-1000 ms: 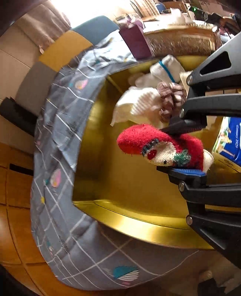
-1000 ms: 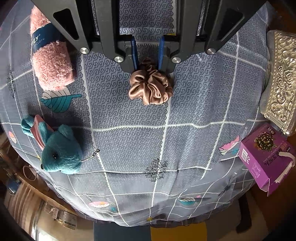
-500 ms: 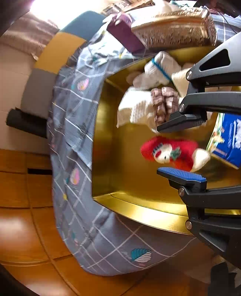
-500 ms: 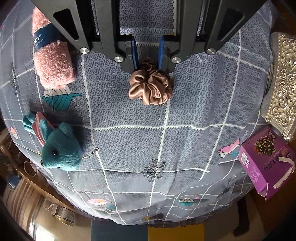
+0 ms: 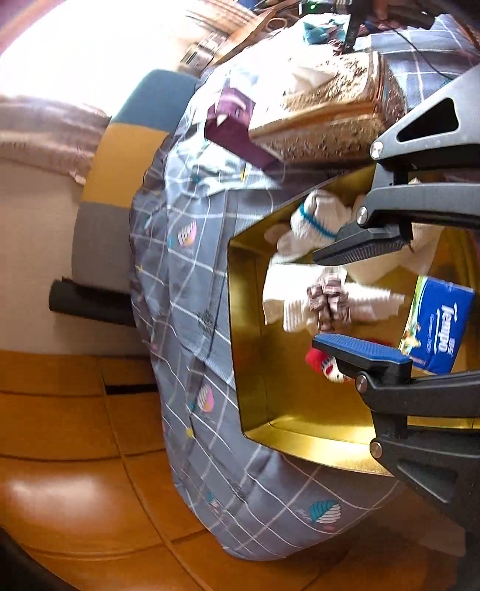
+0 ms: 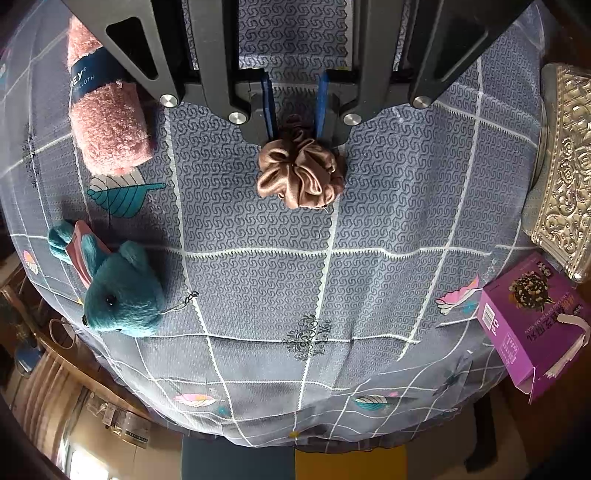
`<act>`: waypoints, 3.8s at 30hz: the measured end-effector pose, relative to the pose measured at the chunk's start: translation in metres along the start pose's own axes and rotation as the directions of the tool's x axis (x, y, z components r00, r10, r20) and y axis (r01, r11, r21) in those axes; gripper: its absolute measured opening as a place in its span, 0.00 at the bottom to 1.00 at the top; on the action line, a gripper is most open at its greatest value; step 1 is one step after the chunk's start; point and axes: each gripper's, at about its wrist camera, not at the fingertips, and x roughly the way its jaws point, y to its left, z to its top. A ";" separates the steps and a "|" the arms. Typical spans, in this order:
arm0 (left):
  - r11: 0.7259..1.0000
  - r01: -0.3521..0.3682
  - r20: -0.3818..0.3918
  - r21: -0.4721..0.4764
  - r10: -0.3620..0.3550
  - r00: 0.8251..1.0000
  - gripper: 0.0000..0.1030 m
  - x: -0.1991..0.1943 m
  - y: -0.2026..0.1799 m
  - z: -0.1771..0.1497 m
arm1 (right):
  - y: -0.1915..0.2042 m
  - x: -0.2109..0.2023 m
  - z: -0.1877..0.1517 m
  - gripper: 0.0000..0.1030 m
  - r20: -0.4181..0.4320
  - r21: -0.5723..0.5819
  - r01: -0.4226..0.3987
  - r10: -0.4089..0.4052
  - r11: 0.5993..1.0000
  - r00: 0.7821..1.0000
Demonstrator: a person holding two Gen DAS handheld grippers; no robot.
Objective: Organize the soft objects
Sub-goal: 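Carry the red sock into the gold tray and open the left tool, then hold the brown scrunchie in the right tool above the bed, then carry the brown scrunchie into the gold tray and open the right tool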
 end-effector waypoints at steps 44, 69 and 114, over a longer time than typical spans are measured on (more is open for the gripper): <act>0.960 0.153 -0.074 0.233 -0.139 0.987 0.37 -0.007 -0.084 -0.034 | 0.003 0.001 0.007 0.16 0.041 0.024 0.014 -0.015 1.000 0.999; 0.971 0.191 -0.057 0.145 -0.184 0.981 0.37 -0.009 -0.046 -0.028 | 0.007 -0.047 0.044 0.14 0.075 0.136 -0.071 0.061 0.988 0.995; 0.994 -0.023 -0.048 -0.104 0.018 0.999 0.37 0.003 0.075 -0.035 | 0.455 -0.060 -0.058 0.33 -0.170 -0.575 -0.460 0.451 0.677 0.876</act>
